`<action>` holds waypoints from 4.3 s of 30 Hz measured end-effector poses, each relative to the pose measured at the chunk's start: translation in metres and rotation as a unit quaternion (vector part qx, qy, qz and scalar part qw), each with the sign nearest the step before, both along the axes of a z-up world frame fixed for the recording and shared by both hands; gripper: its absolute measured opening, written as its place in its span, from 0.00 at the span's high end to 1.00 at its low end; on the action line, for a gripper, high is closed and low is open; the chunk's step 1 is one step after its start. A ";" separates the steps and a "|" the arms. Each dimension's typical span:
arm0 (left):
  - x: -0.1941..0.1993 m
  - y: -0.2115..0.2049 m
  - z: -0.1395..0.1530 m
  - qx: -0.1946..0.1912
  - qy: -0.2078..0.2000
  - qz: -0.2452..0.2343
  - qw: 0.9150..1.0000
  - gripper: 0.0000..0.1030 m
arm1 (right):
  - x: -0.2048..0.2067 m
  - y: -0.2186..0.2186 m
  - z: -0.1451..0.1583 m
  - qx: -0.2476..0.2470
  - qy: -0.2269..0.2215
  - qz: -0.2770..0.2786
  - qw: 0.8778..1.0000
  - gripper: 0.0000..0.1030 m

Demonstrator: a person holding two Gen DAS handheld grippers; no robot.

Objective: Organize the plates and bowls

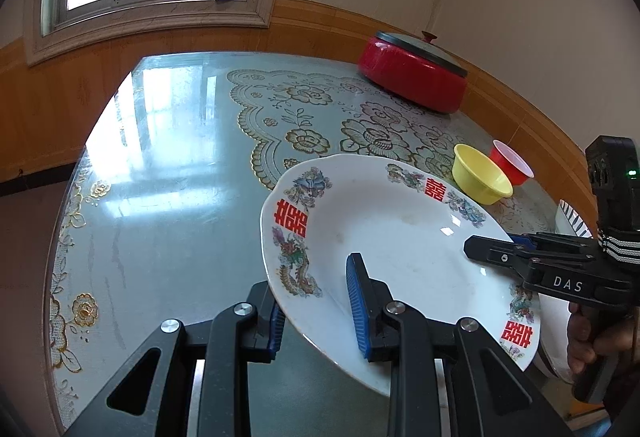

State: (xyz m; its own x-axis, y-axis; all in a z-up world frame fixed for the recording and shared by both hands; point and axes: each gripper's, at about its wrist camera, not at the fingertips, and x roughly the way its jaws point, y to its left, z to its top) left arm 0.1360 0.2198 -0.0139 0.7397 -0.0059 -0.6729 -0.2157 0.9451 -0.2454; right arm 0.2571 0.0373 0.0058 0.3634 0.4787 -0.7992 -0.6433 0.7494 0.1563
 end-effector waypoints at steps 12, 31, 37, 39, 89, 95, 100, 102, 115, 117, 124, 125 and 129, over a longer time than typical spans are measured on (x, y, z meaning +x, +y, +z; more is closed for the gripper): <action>-0.004 -0.027 0.026 0.008 -0.031 -0.029 0.999 0.72 | -0.018 -0.031 0.025 0.030 -0.022 -0.016 0.999 0.70; 0.008 -0.129 0.050 0.017 -0.046 -0.140 0.989 0.72 | -0.057 -0.145 0.050 0.059 -0.045 -0.104 0.992 0.70; 0.010 -0.168 0.046 0.018 -0.038 -0.174 0.984 0.72 | -0.068 -0.186 0.042 0.059 -0.035 -0.142 0.987 0.70; 0.011 -0.179 0.042 0.018 -0.034 -0.183 0.982 0.72 | -0.071 -0.198 0.038 0.058 -0.028 -0.154 0.986 0.70; 0.019 -0.223 0.007 0.000 0.051 -0.220 0.974 0.65 | -0.083 -0.242 0.013 0.016 -0.011 -0.218 0.976 0.70; 0.007 -0.217 0.011 -0.006 0.048 -0.224 0.973 0.63 | -0.083 -0.238 0.012 0.000 -0.015 -0.219 0.976 0.70; -0.001 -0.213 0.014 -0.008 0.043 -0.223 0.974 0.63 | -0.082 -0.237 0.008 -0.006 -0.010 -0.222 0.975 0.70; -0.004 -0.211 0.014 -0.003 0.045 -0.220 0.974 0.62 | -0.082 -0.236 0.007 -0.008 -0.011 -0.222 0.975 0.70; -0.009 -0.202 0.004 -0.006 0.046 -0.202 0.978 0.62 | -0.088 -0.245 0.021 0.003 -0.020 -0.227 0.974 0.70; -0.008 -0.203 0.003 -0.006 0.046 -0.201 0.979 0.62 | -0.094 -0.243 0.028 0.013 -0.025 -0.212 0.977 0.70; -0.007 -0.202 0.014 0.012 0.024 -0.171 0.985 0.62 | -0.101 -0.218 0.029 0.002 -0.025 -0.182 0.983 0.69; -0.007 -0.201 0.017 0.012 0.019 -0.172 0.985 0.61 | -0.102 -0.215 0.028 0.000 -0.024 -0.181 0.983 0.69; -0.005 -0.204 0.028 0.014 0.004 -0.187 0.982 0.59 | -0.102 -0.211 0.025 0.008 -0.017 -0.188 0.982 0.69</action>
State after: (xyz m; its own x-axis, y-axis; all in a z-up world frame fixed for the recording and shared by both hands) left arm 0.1314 0.0155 0.0140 0.6836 -0.2573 -0.6830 0.1454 0.9650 -0.2181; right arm 0.1555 -0.1735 0.0308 0.5428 0.3177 -0.7775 -0.3257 0.9329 0.1538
